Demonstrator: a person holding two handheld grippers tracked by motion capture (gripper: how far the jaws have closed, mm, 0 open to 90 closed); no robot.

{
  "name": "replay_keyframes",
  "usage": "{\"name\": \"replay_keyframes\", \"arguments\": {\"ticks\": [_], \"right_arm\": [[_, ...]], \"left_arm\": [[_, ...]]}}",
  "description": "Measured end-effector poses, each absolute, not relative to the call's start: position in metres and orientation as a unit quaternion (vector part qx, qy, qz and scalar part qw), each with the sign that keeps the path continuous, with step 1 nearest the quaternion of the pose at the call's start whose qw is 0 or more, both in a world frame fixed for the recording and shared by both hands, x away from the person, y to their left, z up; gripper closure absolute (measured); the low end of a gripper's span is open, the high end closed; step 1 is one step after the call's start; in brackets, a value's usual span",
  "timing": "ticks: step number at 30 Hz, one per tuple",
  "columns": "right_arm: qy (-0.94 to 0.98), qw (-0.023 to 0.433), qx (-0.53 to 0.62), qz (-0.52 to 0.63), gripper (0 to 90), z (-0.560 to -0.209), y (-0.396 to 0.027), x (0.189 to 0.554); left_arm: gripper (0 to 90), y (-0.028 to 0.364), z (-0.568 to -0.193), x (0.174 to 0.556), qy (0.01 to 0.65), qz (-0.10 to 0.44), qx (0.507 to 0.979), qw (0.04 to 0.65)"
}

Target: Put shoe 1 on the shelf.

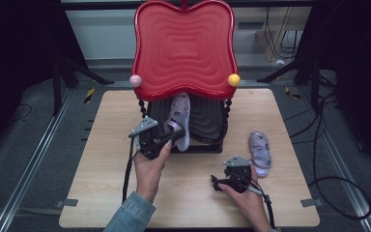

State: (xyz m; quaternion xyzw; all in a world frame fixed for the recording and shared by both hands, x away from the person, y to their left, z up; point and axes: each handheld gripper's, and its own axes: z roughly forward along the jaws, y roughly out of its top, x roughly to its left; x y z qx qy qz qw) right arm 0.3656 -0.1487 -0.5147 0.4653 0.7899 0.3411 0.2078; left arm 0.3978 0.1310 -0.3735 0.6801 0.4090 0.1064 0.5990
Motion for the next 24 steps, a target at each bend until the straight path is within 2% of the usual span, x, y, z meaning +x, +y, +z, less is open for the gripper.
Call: {"name": "replay_keyframes", "arguments": {"ticks": [10,24], "right_arm": [[0.790,0.208,0.465,0.342,3.7,-0.515,-0.149,0.366],[0.790,0.209,0.464,0.342,3.8,-0.515,-0.149,0.365]], "left_arm": [[86.5,0.126,-0.373,0.410,0.415,0.199,0.680,0.571],[86.5,0.114,-0.372,0.427,0.418,0.259,0.673,0.553]]}}
